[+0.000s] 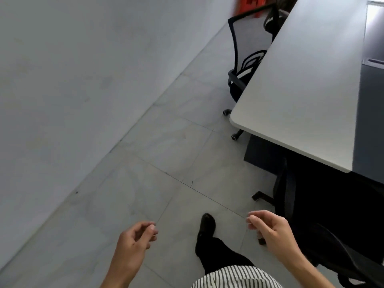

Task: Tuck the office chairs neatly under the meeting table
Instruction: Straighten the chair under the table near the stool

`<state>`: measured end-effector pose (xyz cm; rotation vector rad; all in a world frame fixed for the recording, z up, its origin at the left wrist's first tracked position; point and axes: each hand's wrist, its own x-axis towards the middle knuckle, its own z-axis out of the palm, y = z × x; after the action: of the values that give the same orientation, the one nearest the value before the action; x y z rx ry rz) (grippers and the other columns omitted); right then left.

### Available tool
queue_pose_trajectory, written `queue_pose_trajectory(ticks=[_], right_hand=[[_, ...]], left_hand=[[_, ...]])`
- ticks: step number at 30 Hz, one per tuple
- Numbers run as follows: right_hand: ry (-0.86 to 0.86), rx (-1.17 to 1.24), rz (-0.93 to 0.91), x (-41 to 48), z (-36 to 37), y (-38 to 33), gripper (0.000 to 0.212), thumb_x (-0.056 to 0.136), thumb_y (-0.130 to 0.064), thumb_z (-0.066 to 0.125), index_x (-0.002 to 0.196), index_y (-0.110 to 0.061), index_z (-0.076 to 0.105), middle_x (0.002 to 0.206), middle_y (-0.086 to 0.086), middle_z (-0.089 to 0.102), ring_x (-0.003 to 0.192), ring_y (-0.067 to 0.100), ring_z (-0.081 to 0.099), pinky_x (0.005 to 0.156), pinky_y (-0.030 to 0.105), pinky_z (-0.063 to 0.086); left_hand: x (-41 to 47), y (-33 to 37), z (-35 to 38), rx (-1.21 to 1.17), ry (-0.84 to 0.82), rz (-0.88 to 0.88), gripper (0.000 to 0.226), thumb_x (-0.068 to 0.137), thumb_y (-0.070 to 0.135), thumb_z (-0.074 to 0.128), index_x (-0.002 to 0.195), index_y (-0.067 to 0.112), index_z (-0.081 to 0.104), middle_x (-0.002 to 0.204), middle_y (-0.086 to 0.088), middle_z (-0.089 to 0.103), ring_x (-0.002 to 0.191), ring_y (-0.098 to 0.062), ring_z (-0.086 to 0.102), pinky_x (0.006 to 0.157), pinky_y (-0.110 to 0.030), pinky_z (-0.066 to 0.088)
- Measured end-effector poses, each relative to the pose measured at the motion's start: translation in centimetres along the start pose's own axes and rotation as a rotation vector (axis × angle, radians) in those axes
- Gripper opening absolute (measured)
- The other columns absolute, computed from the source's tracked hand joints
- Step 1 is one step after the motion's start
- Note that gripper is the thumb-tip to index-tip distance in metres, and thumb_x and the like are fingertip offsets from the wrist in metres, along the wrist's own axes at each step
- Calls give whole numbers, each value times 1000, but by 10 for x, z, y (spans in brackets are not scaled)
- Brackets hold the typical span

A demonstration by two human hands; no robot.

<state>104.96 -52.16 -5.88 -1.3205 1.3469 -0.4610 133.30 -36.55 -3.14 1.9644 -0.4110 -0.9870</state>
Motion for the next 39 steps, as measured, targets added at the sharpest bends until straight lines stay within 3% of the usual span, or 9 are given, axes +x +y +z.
queue_pose_trajectory(ticks=[6,11,19,23,29,35,39], right_hand=[[-83,-27,-98,132,40,-99,11,87,-13,65,84,-20,73,78,0,76,74,14,72,67,27,51],[-183,-74,-214,234,70,-191,8,87,-19,65,89,-21,72,80,1,75,76,12,71,69,27,52],[-107,-123,-235,378,116,-255,8,87,-16,66,88,-20,72,76,2,75,74,11,71,66,26,52],[-11,-122,-169,440,140,-277,10,86,-13,67,85,-22,72,75,1,75,69,10,71,64,26,51],[145,-23,-122,516,152,-356,10,85,-13,66,91,-21,71,78,0,75,73,11,70,65,23,52],[328,74,-28,593,134,-383,11,86,-10,66,92,-16,71,78,2,75,72,12,71,64,22,55],[424,113,11,672,108,-392,12,86,-11,66,95,-17,71,79,3,75,77,15,72,73,28,59]], left_hand=[[100,97,-17,0,56,68,11,88,9,59,88,12,69,76,-6,75,75,-17,71,68,-30,52],[177,167,-36,-2,142,167,11,88,11,59,88,15,69,77,-3,74,74,-8,70,66,-14,53],[340,221,-56,-13,159,131,12,88,11,59,88,17,69,78,-1,75,75,-12,70,71,-32,52],[445,267,-68,19,75,138,11,88,11,59,88,16,69,79,-6,74,77,-17,70,70,-31,53],[587,380,-68,126,-103,208,11,88,10,59,89,14,69,77,-6,74,73,-11,70,69,-30,54],[698,480,-4,191,-318,304,11,89,13,58,93,15,68,83,-5,74,76,-9,70,70,-23,54],[766,529,54,247,-406,327,10,89,16,58,92,17,68,83,-3,74,78,-9,70,72,-23,53]])
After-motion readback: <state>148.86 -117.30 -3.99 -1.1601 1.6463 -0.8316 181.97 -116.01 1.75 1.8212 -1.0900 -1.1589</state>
